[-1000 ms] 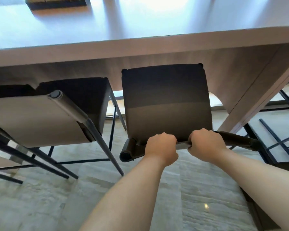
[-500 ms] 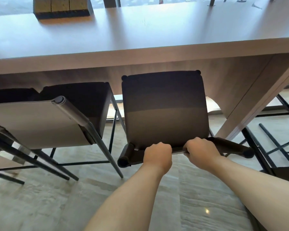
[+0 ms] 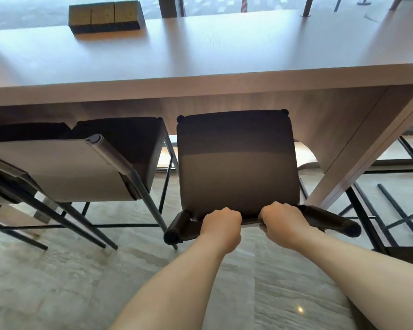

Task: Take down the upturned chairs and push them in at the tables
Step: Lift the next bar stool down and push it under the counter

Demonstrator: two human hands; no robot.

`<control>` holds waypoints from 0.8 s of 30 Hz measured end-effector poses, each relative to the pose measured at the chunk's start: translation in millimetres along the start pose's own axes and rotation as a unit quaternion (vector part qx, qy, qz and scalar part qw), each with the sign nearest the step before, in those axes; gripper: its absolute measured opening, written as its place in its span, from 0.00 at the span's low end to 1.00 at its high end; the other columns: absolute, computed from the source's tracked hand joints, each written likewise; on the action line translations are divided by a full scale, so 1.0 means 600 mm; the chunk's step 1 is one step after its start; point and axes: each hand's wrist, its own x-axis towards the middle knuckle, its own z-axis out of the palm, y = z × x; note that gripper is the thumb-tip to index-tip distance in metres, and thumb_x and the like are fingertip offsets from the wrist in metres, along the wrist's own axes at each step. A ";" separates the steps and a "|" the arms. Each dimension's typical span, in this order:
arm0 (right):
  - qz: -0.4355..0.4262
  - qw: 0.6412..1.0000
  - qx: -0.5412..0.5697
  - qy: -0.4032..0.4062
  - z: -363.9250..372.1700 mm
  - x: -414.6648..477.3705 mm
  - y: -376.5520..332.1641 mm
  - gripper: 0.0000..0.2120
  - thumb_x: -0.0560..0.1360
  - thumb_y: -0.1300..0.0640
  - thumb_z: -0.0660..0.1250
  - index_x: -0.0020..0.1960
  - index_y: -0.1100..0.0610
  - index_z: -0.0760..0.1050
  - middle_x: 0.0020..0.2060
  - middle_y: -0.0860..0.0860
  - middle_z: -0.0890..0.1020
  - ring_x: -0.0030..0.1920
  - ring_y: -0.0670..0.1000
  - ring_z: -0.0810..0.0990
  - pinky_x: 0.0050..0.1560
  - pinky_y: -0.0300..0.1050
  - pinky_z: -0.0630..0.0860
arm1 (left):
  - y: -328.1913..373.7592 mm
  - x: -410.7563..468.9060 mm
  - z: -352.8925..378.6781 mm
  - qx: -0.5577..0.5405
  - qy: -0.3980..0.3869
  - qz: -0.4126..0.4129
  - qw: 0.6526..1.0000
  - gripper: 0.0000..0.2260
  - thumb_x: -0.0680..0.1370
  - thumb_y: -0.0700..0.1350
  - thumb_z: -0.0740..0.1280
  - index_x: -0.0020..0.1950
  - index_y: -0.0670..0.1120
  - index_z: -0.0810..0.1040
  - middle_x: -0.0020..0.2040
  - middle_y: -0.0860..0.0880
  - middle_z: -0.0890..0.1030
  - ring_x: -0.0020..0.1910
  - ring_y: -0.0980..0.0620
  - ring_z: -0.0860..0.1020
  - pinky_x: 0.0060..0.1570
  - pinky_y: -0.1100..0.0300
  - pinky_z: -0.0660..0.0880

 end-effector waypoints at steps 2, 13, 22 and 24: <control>-0.004 1.000 0.001 -0.001 -0.018 0.001 0.002 0.07 0.78 0.55 0.62 0.48 0.52 0.80 0.44 0.52 0.82 0.45 0.58 0.81 0.39 0.45 0.71 | 0.001 -0.001 -0.018 0.004 0.002 -0.001 1.000 0.07 0.76 0.39 0.61 0.48 0.44 0.79 0.39 0.46 0.74 0.37 0.42 0.72 0.36 0.53 0.67; -0.040 0.999 -0.022 0.013 -0.079 0.048 0.008 0.04 0.74 0.60 0.65 0.44 0.54 0.79 0.32 0.50 0.74 0.32 0.56 0.74 0.33 0.44 0.70 | -0.011 0.024 -0.084 0.013 0.022 -0.013 1.000 0.05 0.74 0.40 0.63 0.40 0.48 0.76 0.36 0.49 0.74 0.37 0.44 0.75 0.37 0.55 0.71; -0.010 0.999 -0.003 0.041 -0.128 0.129 0.022 0.03 0.71 0.58 0.65 0.39 0.53 0.75 0.31 0.49 0.74 0.28 0.51 0.70 0.26 0.41 0.61 | -0.037 0.107 -0.130 0.039 0.059 -0.017 0.997 0.03 0.73 0.46 0.65 0.42 0.51 0.78 0.33 0.52 0.73 0.34 0.47 0.73 0.34 0.57 0.67; -0.005 0.999 0.000 0.035 -0.136 0.141 0.025 0.03 0.71 0.58 0.65 0.38 0.53 0.74 0.31 0.49 0.75 0.29 0.50 0.71 0.26 0.41 0.62 | -0.042 0.123 -0.137 0.041 0.060 -0.014 0.997 0.03 0.73 0.45 0.65 0.41 0.51 0.77 0.32 0.53 0.72 0.32 0.49 0.72 0.32 0.58 0.66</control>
